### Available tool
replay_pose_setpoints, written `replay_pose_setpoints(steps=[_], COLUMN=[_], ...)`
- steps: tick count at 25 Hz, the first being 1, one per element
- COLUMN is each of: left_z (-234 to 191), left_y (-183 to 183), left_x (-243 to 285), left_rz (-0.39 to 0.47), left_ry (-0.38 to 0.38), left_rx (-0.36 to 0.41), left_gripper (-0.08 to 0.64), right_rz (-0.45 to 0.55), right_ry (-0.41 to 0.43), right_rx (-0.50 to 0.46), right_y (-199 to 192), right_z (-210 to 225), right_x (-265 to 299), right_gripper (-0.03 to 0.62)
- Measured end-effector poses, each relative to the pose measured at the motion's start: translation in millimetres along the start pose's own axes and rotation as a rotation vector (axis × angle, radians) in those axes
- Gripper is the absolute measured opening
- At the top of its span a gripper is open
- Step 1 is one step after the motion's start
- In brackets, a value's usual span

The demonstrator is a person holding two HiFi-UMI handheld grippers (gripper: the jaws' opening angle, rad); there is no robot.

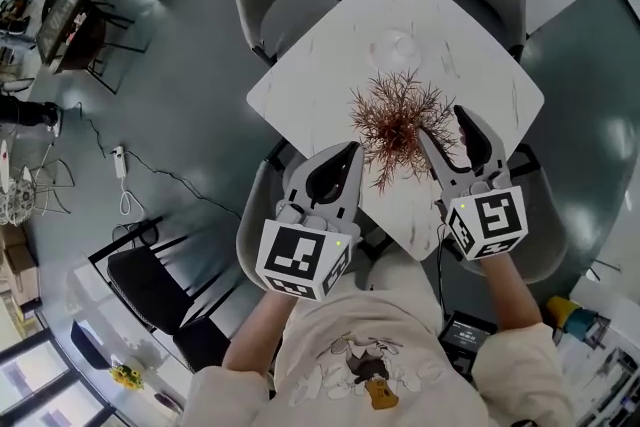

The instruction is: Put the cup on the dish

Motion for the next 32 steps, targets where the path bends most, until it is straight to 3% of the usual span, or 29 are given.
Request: replay_pose_setpoints(steps=[11, 16, 19, 20, 23, 32], left_z=[7, 5, 1, 0, 1, 13], left_y=[-7, -14, -17, -18, -21, -28], left_x=[-43, -66, -75, -78, -83, -98], left_rz=[0.0, 0.001, 0.003, 0.005, 0.006, -0.028], left_ry=[0.018, 0.048, 0.057, 0.059, 0.057, 0.009], left_rx=[-0.043, -0.038, -0.06, -0.069, -0.076, -0.06], left_gripper=[0.003, 0.003, 0.003, 0.003, 0.003, 0.003], right_rz=[0.054, 0.066, 0.075, 0.077, 0.071, 0.053], right_ry=[-0.02, -0.033, -0.075, -0.093, -0.109, -0.052], right_rx=[0.046, 0.056, 0.064, 0.072, 0.092, 0.097], right_y=[15, 18, 16, 16, 13, 11], right_z=[-32, -45, -47, -47, -52, -87], right_x=[-39, -51, -60, -62, -65, -66], right_gripper=[0.261, 0.194, 0.08, 0.004, 0.003, 0.003])
Point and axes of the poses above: the fingertips, and each gripper's own axes: x forward along the fingers, z to its right, y out of its top, the point moved 7 cm from there along -x, backward along the fingers, and after that the axes turned 8 degrees about y, right-handed, at the moved point
